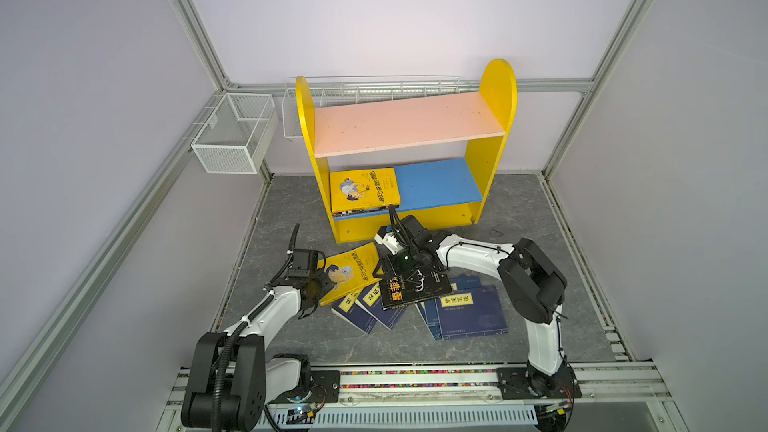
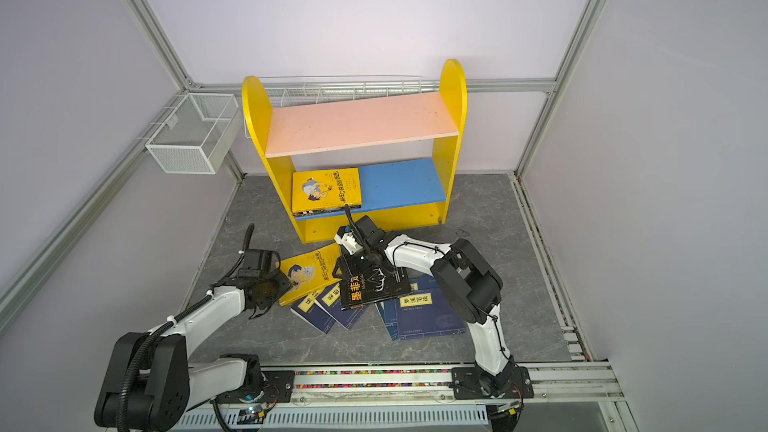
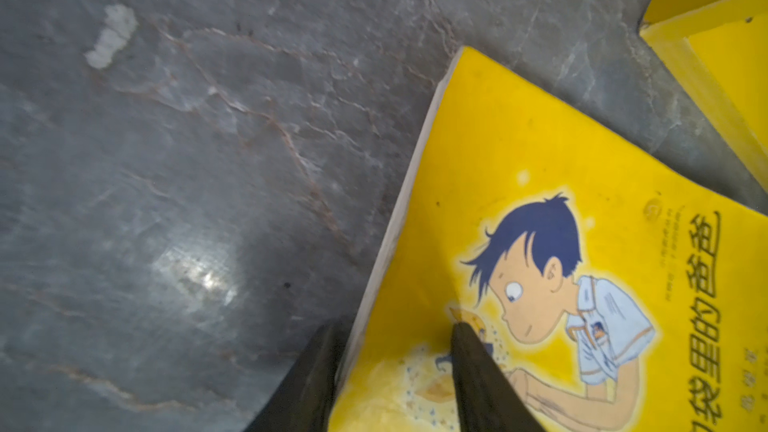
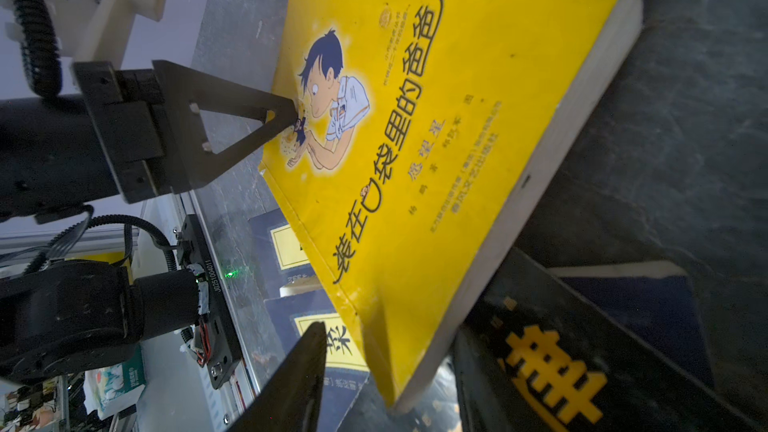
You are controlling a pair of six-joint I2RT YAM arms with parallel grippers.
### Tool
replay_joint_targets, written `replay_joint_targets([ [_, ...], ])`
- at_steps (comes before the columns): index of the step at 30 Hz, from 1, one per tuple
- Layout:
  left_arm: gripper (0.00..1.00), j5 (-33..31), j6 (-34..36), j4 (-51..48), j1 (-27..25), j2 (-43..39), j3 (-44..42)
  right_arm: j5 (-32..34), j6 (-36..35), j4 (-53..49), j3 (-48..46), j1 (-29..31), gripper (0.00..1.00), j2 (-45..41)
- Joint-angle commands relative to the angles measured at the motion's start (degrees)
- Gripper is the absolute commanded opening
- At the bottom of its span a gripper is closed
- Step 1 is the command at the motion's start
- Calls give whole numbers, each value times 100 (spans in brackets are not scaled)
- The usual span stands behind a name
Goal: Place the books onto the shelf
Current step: 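Grasp the second yellow cartoon book with the right gripper while the left holds it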
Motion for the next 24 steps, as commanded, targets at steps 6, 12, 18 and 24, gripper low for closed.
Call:
replay_joint_targets([
  [6,42,676,74,-223,-90,203,-83,-608,373,804,243,119,47,-436],
  [12,42,863,205,-101,-211,94,-83,-407,608,974,279,141,42,-401],
  [18,42,1060,311,79,-278,10,-100,87,661,893,335,201,38,-384],
  [24,43,1113,372,112,-319,-32,-109,594,722,842,292,215,25,-454],
])
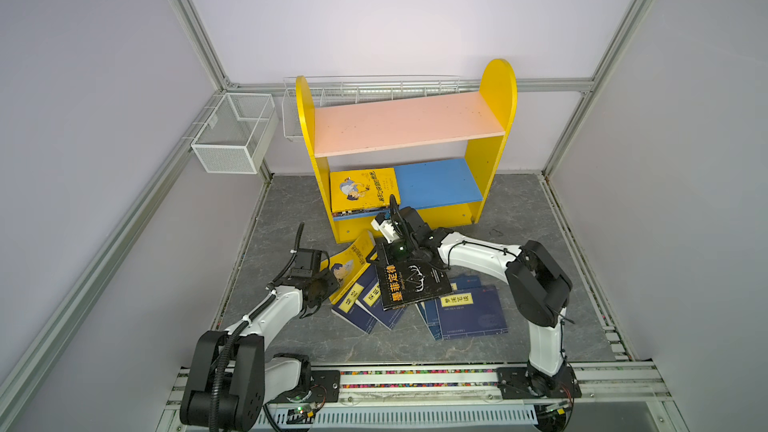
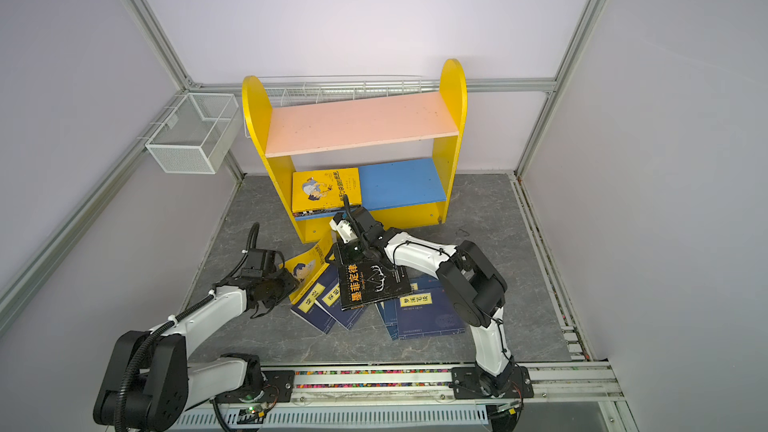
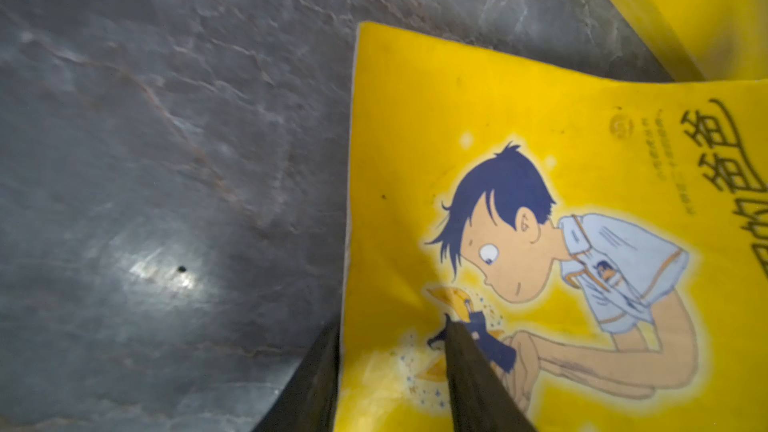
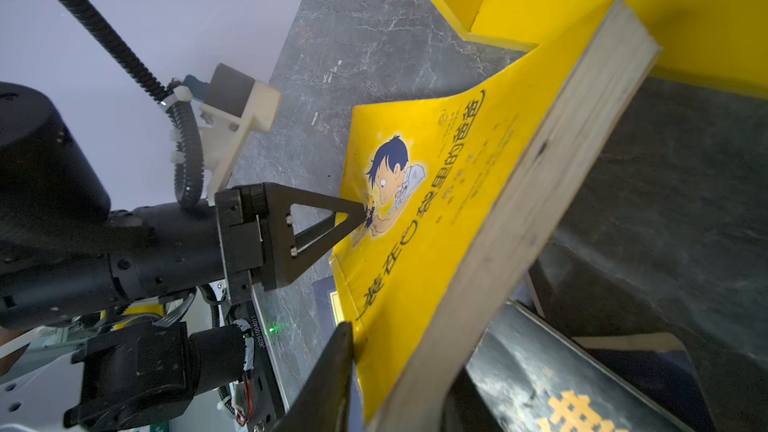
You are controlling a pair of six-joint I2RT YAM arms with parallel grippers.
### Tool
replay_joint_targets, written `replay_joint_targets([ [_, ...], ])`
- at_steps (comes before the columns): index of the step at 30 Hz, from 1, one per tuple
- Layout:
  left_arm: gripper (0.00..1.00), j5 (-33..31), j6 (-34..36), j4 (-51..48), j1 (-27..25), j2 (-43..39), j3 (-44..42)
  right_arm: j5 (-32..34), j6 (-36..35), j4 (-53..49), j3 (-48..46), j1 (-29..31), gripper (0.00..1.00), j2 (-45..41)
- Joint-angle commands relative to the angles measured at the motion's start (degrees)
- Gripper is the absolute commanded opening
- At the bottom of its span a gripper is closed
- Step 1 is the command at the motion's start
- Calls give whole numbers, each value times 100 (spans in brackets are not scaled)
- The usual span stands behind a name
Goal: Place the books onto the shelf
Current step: 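Grasp the second yellow cartoon book with the right gripper while the left holds it, then lift the second yellow book toward the shelf while the left gripper withdraws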
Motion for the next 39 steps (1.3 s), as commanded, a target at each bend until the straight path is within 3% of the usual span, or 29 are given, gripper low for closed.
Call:
replay_joint_targets([
  [1,43,490,180,-32,-112,-60,-110,308,-33,233,37,114,24,-251],
  [7,45,393,162,-125,-112,-437,-190,333,2,497,-135,99,11,-363],
  [9,54,293,123,-213,-107,-621,-207,144,-27,680,-272,95,8,-440],
  [14,72,-134,-246,-594,-103,-1403,-186,-425,-323,1135,-789,90,7,-992],
  [23,81,-724,-1122,-453,-69,-3413,-449,-646,-485,1121,-1449,-136,7,-2287],
  [32,82,-964,-1012,-880,-68,-3108,-313,-472,309,1767,-1730,-803,7,-3284],
  [39,83,-754,-1014,-464,-68,-2928,-498,-175,1256,2941,-1638,-1165,7,-3018],
])
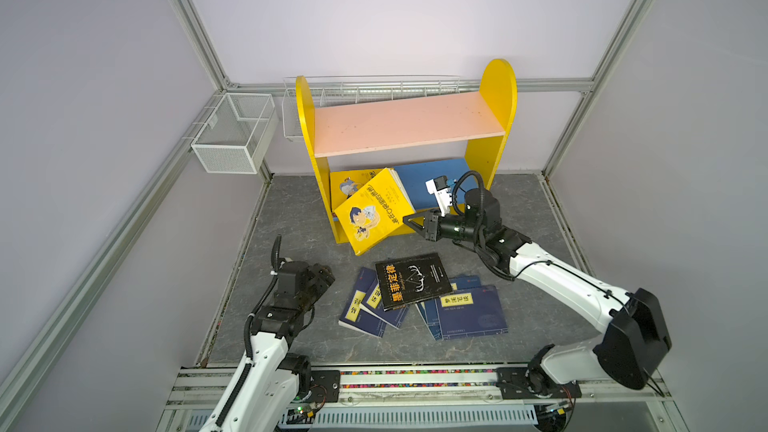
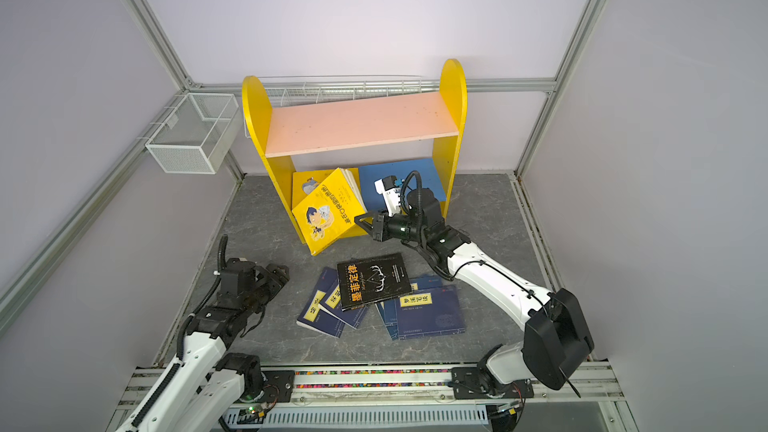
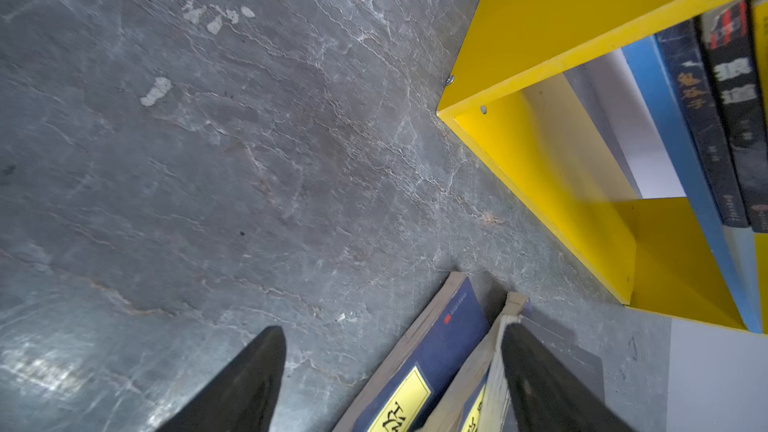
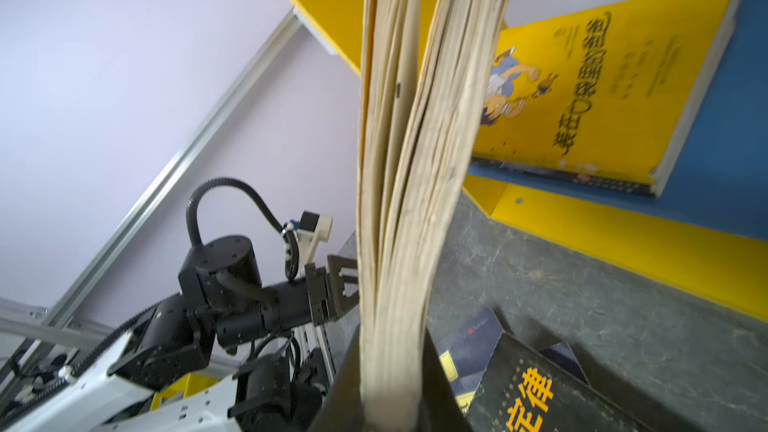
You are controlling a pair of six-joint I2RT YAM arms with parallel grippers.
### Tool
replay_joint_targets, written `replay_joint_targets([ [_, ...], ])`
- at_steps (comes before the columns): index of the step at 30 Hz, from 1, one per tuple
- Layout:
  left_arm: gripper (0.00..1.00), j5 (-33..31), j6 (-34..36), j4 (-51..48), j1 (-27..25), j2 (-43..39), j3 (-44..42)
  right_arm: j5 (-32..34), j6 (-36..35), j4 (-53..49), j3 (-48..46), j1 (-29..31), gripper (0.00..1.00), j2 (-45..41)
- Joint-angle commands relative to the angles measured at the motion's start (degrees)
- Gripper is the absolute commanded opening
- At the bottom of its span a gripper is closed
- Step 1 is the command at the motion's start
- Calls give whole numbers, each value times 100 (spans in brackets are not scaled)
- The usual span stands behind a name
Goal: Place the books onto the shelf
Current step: 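Lift the second yellow book toward the shelf while the left gripper withdraws, then lay the yellow cartoon book on the shelf stack and open the right gripper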
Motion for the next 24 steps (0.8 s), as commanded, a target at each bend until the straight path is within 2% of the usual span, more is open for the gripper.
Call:
replay_joint_targets([
  [1,83,47,19,177,22,45,-101,94,761,1460,95,-96,7,180],
  [5,83,161,77,185,17,110,-179,70,1307,2259,304,-216,7,643],
  [8,83,124,126,116,17,69,-177,142,1487,2457,537,-283,7,935],
  [17,84,86,303,25,17,41,-129,665,1761,2460,1144,-316,7,1663],
  [24,84,80,348,-9,17,82,-111,586,2159,2565,1448,-277,7,2256],
])
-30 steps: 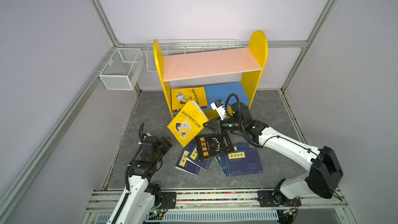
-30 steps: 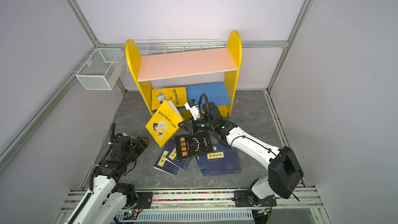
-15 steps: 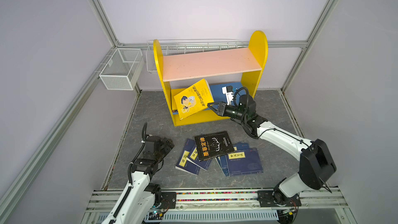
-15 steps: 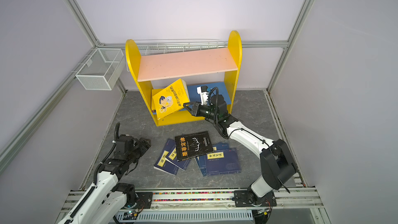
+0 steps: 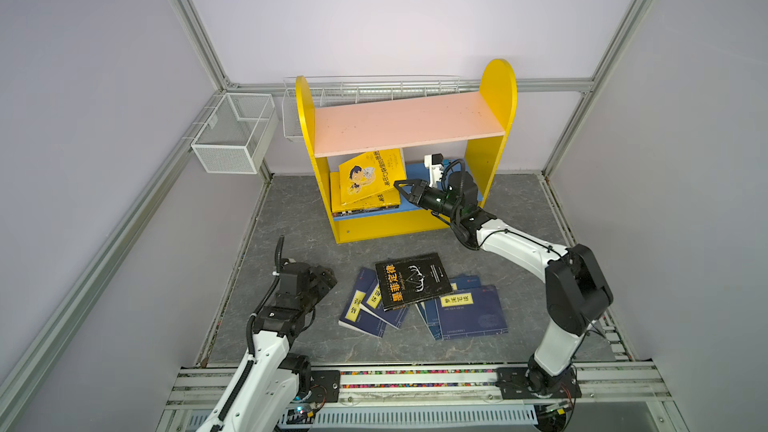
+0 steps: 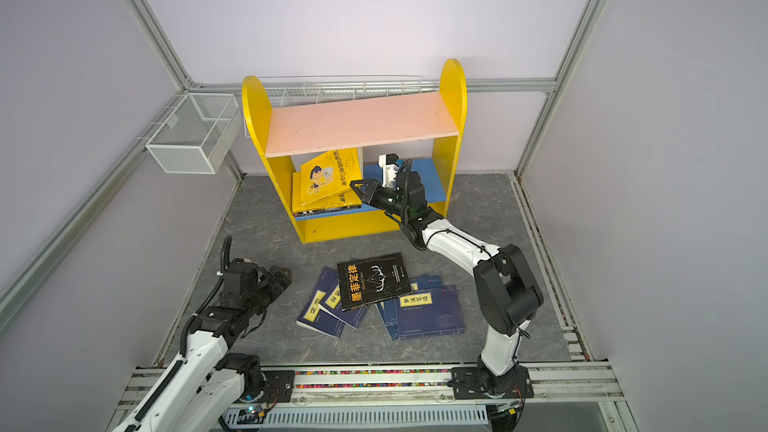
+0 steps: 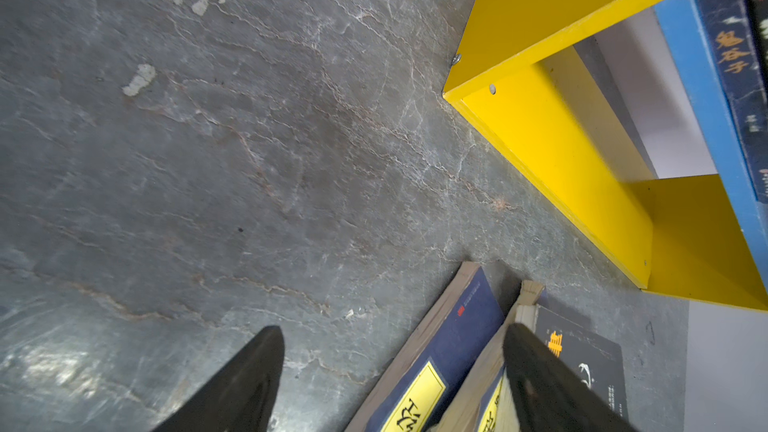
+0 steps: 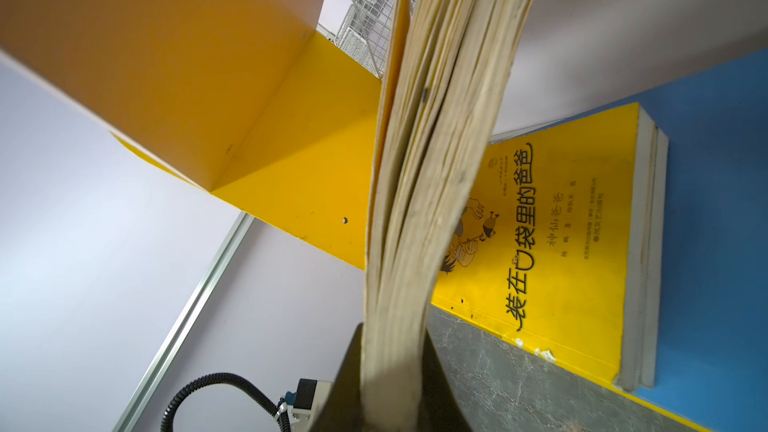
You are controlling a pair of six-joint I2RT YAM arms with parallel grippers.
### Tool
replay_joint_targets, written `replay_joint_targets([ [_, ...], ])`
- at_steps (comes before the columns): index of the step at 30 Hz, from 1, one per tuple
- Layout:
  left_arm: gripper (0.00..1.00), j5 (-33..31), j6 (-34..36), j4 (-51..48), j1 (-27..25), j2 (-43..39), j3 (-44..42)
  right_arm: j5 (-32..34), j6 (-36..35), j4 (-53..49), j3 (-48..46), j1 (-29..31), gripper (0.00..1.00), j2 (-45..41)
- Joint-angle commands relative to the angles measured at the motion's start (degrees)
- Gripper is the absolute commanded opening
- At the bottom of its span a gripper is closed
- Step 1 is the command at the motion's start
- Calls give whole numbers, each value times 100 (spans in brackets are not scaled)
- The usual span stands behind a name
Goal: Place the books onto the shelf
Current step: 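Lay the yellow cartoon book on the shelf stack and open the right gripper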
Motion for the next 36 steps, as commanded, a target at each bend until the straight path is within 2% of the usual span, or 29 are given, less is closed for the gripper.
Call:
replay_joint_targets([
  [1,84,-40,85,-84,17,3,9,-49,431,786,245,27,7,198],
  [5,84,-25,93,-39,17,39,-4,-190,662,916,332,115,7,435],
  [15,85,-20,109,5,17,136,-11,-276,712,584,490,208,7,706],
  [23,85,-25,115,-8,17,74,-15,23,-189,-1152,1162,335,13,769],
  [27,85,-21,122,-22,17,53,-3,255,-546,-2027,1536,390,24,808],
  [32,85,-45,107,-61,17,26,-19,818,-1154,-3434,2089,445,46,782],
  [36,85,-36,100,-41,17,45,-29,1379,-1706,-4506,2573,482,57,798],
])
